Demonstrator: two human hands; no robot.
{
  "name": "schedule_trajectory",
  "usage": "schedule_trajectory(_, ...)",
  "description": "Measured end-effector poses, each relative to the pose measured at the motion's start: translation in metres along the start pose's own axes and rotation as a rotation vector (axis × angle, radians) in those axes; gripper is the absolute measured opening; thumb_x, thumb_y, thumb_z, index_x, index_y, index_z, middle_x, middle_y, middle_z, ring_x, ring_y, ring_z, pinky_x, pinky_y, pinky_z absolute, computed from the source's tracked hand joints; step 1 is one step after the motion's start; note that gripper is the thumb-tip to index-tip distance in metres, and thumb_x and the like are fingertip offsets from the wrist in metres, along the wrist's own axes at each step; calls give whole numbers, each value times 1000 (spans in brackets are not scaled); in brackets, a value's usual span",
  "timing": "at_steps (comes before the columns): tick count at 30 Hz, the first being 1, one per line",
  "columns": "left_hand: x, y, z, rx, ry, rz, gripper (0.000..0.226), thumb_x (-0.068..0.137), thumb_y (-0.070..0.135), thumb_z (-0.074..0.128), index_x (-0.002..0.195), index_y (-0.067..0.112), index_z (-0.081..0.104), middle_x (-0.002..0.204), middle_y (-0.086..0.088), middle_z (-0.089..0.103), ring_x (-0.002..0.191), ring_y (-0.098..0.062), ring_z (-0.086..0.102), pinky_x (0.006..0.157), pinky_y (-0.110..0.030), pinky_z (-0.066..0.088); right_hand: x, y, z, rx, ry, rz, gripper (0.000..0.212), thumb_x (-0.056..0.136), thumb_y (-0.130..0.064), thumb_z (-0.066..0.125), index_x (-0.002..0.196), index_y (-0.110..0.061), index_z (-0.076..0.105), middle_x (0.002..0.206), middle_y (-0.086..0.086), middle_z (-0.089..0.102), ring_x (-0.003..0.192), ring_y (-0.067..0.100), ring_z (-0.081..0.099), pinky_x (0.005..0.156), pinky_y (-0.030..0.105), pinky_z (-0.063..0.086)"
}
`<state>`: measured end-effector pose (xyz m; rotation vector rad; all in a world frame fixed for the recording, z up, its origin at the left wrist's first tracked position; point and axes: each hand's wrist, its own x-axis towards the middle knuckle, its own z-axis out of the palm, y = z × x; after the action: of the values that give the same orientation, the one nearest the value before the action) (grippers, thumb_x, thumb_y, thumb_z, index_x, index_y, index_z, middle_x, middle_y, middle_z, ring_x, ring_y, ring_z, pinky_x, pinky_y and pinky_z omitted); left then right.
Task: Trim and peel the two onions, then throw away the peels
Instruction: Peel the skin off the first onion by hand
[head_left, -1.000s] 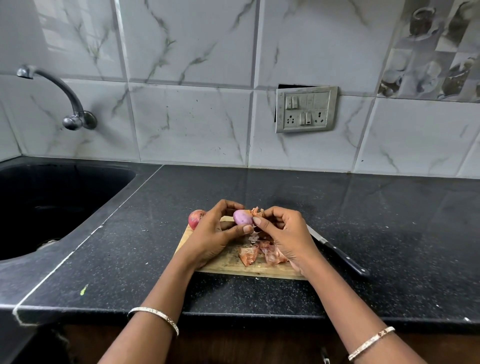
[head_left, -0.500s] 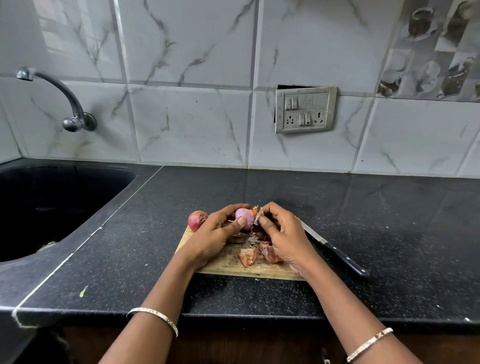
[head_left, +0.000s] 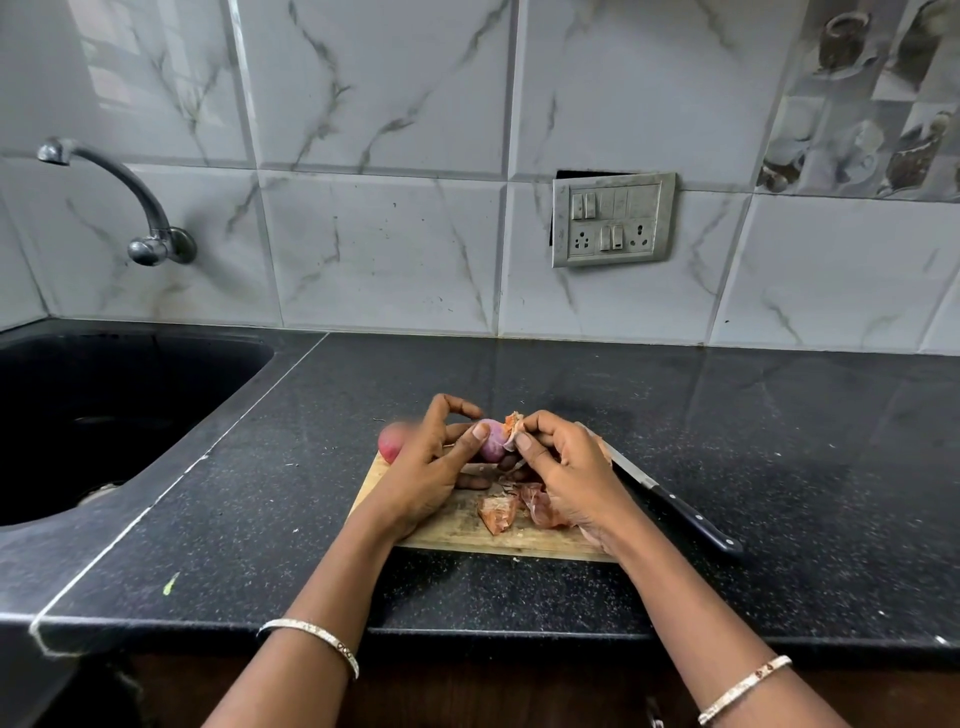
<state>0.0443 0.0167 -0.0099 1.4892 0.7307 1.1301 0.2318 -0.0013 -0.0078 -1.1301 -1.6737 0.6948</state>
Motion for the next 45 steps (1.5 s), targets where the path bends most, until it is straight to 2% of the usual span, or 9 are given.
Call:
schedule_trajectory(4, -2, 4, 1, 46, -31, 7, 50, 82, 16, 78, 122, 14, 48, 117, -11, 73, 102, -26, 74, 81, -39, 61, 0, -2, 0, 26, 0, 31, 12, 103, -14, 56, 98, -11, 67, 86, 1, 75, 82, 8, 69, 75, 27, 54)
schedule_trajectory(7, -1, 3, 0, 89, 7, 25, 52, 79, 3, 82, 120, 11, 50, 115, -11, 72, 99, -26, 75, 82, -39, 62, 1, 0, -1, -6, -28, 24, 13, 103, -16, 56, 96, -14, 67, 83, -4, 75, 82, 9, 67, 78, 37, 52)
schedule_trajectory(14, -1, -1, 0, 52, -17, 15, 32, 96, 16, 66, 127, 12, 57, 115, -17, 73, 103, -34, 73, 89, -45, 60, 1, 1, 1, 58, -41, 54, 14, 104, -18, 54, 99, -15, 67, 90, 4, 76, 87, 19, 72, 86, 46, 55)
schedule_trajectory(19, 1, 1, 0, 97, 10, 1, 27, 104, 24, 52, 127, 15, 63, 116, -12, 73, 103, -34, 72, 88, -47, 61, 2, 3, 0, 232, 0, 126, 17, 104, -19, 50, 96, -15, 64, 90, 15, 74, 83, 25, 70, 78, 45, 54)
schedule_trajectory(25, 3, 0, 0, 104, 21, -11, 28, 104, 27, 51, 127, 16, 63, 114, -12, 74, 100, -36, 72, 87, -45, 61, 0, 1, 0, 131, 94, 101, 8, 97, -15, 62, 99, -20, 67, 85, 3, 77, 86, 19, 74, 88, 49, 58)
schedule_trajectory(29, 3, -2, 0, 122, 38, -15, 28, 103, 28, 53, 126, 16, 64, 113, -11, 74, 99, -36, 73, 86, -44, 62, -1, -2, -1, 65, 193, 45, 20, 90, -5, 66, 100, -22, 68, 88, -3, 76, 86, 11, 72, 85, 43, 60)
schedule_trajectory(34, 0, -1, 0, 94, 18, 5, 28, 99, 23, 61, 125, 13, 63, 112, -9, 74, 98, -29, 73, 85, -42, 62, -2, -9, -4, -14, 173, -67, 31, 88, -14, 76, 116, -23, 67, 105, -7, 68, 94, 2, 66, 79, 17, 53)
schedule_trajectory(37, -1, 1, 0, 68, -12, 22, 31, 96, 18, 64, 126, 11, 61, 111, -11, 74, 101, -26, 73, 85, -41, 62, 0, -7, -2, -70, 138, -103, 25, 85, -23, 80, 109, -24, 73, 109, -9, 66, 97, 5, 67, 82, 23, 57)
schedule_trajectory(45, 0, 0, -1, 138, -26, 17, 33, 97, 33, 60, 124, 14, 65, 113, -6, 75, 106, -20, 71, 90, -35, 59, -3, -9, -2, -19, 158, -107, 9, 84, -17, 80, 84, -15, 72, 79, -9, 72, 77, 1, 67, 70, 13, 49)
